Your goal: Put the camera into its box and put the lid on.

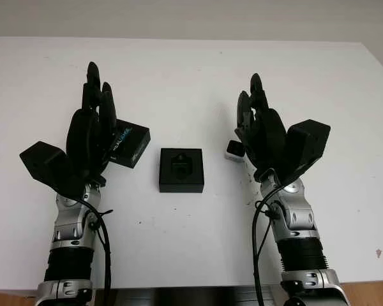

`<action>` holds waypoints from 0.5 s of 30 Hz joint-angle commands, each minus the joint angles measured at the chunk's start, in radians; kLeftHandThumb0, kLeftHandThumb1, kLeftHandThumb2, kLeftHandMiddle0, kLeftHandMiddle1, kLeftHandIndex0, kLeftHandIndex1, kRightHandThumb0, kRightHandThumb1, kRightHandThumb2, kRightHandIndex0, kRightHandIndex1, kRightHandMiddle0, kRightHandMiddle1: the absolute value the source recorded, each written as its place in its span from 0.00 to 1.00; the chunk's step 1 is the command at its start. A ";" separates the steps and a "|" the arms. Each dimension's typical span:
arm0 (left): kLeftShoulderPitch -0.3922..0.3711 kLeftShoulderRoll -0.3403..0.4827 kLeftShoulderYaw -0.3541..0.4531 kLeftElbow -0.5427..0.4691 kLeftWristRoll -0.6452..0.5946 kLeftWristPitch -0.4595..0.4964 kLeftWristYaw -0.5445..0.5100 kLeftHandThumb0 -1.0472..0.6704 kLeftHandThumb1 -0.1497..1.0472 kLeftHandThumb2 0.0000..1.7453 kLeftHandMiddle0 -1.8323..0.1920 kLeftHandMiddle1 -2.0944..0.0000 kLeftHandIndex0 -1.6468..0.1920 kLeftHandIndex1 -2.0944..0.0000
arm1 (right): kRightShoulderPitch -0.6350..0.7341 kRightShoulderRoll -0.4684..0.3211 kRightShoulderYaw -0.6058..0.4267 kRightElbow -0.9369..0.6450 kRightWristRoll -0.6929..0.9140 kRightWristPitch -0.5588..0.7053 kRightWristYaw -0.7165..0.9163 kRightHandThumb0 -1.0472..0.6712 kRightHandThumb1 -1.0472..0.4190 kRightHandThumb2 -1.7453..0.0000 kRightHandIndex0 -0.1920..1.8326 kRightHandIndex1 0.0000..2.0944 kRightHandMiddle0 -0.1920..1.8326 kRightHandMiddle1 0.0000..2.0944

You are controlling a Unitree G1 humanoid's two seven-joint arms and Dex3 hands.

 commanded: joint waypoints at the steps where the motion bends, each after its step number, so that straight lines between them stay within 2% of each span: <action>1: -0.010 0.002 0.001 0.005 0.008 -0.012 0.002 0.20 1.00 0.35 1.00 1.00 1.00 1.00 | -0.016 -0.009 -0.002 0.001 0.001 -0.005 0.001 0.22 0.00 0.63 0.00 0.00 0.00 0.00; 13: 0.002 -0.003 -0.001 -0.005 0.006 -0.013 -0.002 0.19 1.00 0.35 1.00 1.00 1.00 1.00 | -0.006 -0.019 0.004 -0.019 -0.027 -0.015 -0.012 0.23 0.00 0.64 0.00 0.00 0.00 0.00; 15: 0.007 -0.007 0.001 -0.011 0.002 -0.014 0.000 0.19 1.00 0.34 1.00 1.00 1.00 1.00 | -0.005 -0.037 0.014 -0.056 -0.079 -0.007 -0.048 0.21 0.00 0.74 0.03 0.02 0.04 0.02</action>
